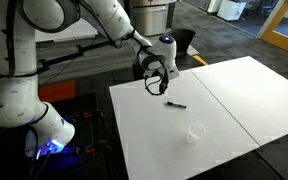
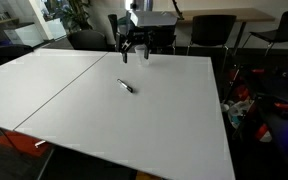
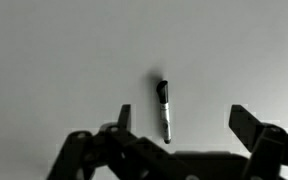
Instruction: Move the cup to the right, put the marker in the cup and then remove it and put it back on the table
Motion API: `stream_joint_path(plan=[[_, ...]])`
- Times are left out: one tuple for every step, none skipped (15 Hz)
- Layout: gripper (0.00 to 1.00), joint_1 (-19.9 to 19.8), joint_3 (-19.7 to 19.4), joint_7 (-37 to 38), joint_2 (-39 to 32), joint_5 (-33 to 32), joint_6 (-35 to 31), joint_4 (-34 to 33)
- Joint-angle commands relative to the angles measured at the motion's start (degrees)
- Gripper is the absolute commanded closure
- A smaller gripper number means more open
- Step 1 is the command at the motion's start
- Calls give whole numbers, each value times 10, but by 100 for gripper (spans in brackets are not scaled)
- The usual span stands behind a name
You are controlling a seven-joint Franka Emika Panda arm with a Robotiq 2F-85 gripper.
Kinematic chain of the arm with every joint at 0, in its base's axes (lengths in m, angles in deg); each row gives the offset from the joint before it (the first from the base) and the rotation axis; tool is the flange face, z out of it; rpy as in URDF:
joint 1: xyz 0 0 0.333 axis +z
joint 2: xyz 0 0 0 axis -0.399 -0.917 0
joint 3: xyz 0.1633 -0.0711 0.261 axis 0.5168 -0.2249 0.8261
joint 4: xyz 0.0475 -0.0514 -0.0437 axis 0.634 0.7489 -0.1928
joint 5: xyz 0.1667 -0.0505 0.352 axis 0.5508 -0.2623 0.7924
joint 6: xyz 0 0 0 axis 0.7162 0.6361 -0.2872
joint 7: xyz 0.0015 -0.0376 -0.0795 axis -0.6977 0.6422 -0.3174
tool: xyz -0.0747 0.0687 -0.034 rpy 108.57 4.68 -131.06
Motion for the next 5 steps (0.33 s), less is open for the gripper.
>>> stream_joint_path(plan=[[0,0,-1,-1,1,1,1,1],[0,0,-1,-1,1,1,1,2],[0,0,0,-1,1,1,1,3],[0,0,0,-1,1,1,1,3],[0,0,0,-1,1,1,1,4]])
